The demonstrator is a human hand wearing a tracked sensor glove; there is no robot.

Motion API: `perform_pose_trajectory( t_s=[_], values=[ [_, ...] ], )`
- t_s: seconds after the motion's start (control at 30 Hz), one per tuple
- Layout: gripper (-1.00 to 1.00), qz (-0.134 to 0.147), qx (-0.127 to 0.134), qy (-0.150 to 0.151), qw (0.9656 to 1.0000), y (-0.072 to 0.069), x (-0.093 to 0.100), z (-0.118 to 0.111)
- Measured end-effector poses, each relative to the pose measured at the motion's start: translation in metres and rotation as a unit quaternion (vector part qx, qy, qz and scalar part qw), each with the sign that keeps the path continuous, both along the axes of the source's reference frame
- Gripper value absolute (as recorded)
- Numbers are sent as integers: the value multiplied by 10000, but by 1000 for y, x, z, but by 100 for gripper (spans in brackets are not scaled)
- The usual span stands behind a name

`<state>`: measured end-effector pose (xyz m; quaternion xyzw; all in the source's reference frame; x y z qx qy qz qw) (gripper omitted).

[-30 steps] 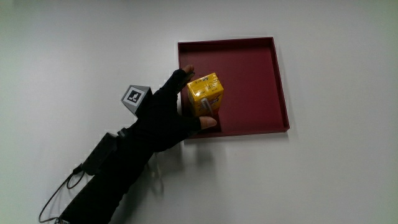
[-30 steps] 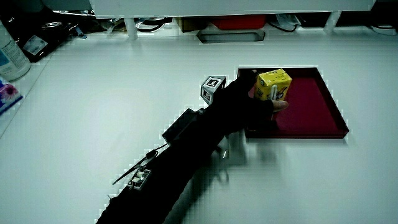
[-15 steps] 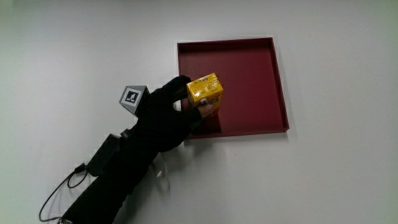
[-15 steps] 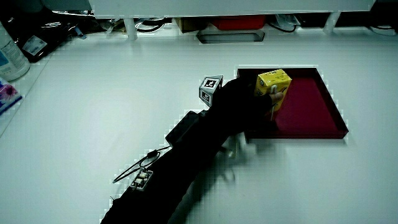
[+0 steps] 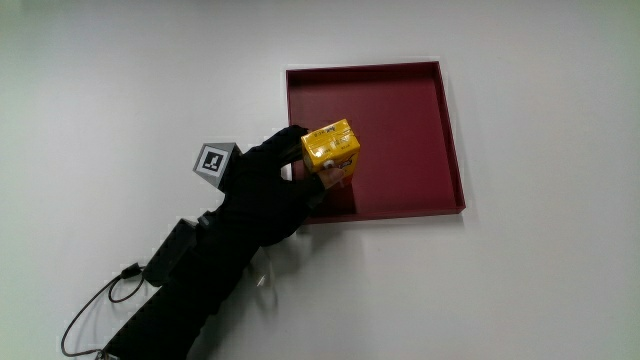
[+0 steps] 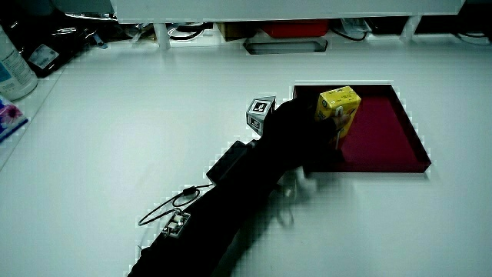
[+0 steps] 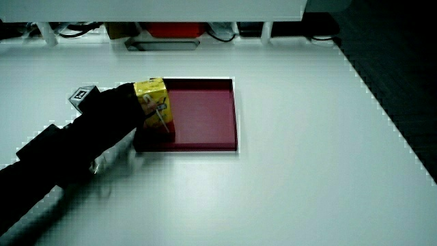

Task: Pick ice redtea

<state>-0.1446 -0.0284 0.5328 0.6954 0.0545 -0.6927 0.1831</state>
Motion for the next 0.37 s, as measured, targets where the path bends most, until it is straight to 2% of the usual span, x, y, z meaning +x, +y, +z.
perform_pose_trajectory(
  t_s=[0.07, 0.17, 0.27, 0.33, 0.37],
  values=[
    [100, -9, 10, -30, 10000, 0, -1, 0],
    [100, -18, 45, 183, 9998, -1, -1, -8],
    [100, 34, 120, 239, 9996, -3, -5, -19],
    [100, 29, 109, 456, 9989, -4, -7, -27],
    [100, 48, 126, 400, 9991, -5, -10, -30]
  ],
)
